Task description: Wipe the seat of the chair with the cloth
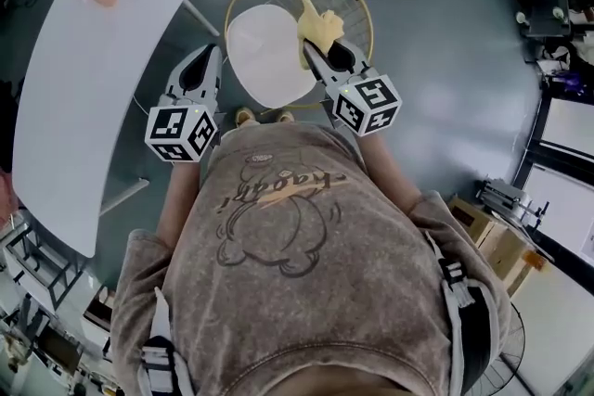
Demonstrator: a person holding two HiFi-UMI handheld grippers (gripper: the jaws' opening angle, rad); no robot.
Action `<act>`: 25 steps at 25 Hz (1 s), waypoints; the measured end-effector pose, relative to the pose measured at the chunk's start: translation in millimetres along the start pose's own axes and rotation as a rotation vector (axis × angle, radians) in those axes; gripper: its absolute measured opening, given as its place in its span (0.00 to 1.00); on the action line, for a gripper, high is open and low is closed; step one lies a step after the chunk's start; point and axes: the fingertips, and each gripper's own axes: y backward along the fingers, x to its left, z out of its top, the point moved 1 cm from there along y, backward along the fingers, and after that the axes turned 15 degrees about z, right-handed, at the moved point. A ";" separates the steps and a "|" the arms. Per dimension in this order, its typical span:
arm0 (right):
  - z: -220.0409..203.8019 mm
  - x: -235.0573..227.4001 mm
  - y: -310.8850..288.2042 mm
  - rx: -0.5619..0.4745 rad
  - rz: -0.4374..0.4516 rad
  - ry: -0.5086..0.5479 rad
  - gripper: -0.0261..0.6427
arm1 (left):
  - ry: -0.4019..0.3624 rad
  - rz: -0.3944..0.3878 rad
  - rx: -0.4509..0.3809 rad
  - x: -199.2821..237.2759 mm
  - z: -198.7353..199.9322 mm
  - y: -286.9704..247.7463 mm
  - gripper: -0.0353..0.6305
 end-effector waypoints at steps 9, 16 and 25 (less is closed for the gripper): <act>11.5 -13.1 24.3 -0.114 -0.121 0.063 0.22 | -0.051 0.044 -0.098 2.0 11.5 1.2 0.07; 7.6 -19.5 24.1 -0.148 -0.163 0.100 0.22 | -0.077 0.057 -0.153 9.3 7.5 -4.5 0.07; -4.3 -21.1 31.7 -0.143 -0.180 0.099 0.22 | -0.090 0.057 -0.162 9.9 -4.7 -9.1 0.07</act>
